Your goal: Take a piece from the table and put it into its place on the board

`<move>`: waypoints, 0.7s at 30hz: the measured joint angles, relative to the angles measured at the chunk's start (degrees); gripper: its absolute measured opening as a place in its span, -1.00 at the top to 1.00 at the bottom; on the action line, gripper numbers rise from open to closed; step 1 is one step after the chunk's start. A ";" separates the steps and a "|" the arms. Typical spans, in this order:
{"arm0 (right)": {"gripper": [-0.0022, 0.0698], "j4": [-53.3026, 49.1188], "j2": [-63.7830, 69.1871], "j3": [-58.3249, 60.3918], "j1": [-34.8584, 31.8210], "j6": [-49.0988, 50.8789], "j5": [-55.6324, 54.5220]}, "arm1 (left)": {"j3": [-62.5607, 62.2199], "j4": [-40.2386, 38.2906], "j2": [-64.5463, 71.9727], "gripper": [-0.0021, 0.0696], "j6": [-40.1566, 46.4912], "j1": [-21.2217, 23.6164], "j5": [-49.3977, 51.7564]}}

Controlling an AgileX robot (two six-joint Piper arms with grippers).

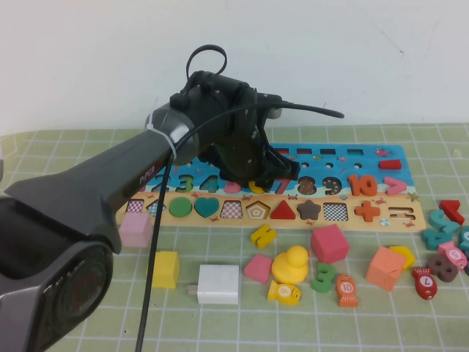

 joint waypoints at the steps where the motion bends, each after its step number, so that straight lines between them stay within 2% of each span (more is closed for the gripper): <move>1: 0.95 0.00 0.00 0.00 0.00 0.00 0.00 | 0.00 0.00 0.00 0.10 -0.14 0.00 0.00; 6: 0.95 0.00 0.00 0.00 0.00 0.00 0.00 | -0.10 0.00 0.00 -0.04 -0.21 0.00 0.00; 16: 0.95 0.00 0.00 0.00 0.00 0.00 0.00 | -8.50 0.61 0.25 -0.06 0.88 0.00 2.37; 18: 0.95 0.00 0.00 0.00 0.00 0.00 0.00 | -11.49 0.61 0.25 0.00 2.60 -0.11 3.87; 21: 0.95 0.00 0.00 0.00 0.00 0.00 0.00 | -17.01 1.98 0.25 0.23 4.89 -0.35 8.18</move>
